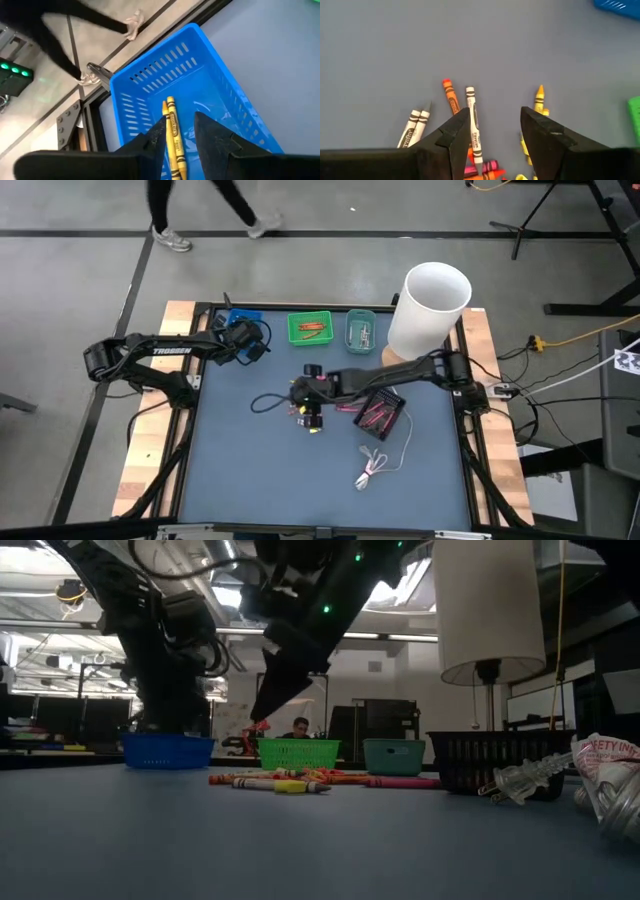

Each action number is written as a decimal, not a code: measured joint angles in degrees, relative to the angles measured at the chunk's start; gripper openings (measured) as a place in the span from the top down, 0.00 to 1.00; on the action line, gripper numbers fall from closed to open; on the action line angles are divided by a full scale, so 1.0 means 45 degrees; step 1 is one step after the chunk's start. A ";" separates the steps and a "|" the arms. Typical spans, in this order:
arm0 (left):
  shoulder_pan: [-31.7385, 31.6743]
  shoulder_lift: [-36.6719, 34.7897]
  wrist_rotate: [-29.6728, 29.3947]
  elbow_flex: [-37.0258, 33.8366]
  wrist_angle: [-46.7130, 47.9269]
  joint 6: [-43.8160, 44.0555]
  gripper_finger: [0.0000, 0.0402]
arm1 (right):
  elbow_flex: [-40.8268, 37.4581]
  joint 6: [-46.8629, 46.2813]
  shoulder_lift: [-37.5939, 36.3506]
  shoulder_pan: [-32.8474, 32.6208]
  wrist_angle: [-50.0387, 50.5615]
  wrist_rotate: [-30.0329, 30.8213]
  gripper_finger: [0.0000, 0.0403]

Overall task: Sort crayons
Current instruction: Put the gray crayon into the dark green bin

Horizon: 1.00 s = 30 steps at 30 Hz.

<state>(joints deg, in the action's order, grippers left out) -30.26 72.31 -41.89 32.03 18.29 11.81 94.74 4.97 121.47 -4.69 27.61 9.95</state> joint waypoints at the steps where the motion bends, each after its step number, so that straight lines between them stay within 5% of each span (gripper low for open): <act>1: 0.0000 0.0000 0.0012 0.0000 0.0010 0.0032 0.79 | 0.0000 -0.0004 0.0119 0.0000 -0.0097 -0.0113 0.57; 30: 0.0004 0.0000 0.0579 0.0000 0.0027 0.0062 0.79 | 0.0010 0.0351 0.1170 0.0155 -0.0508 -0.0091 0.57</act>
<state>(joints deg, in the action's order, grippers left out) -30.24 72.31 -39.29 32.03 18.41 12.09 94.78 6.55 126.74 -3.99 25.32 9.54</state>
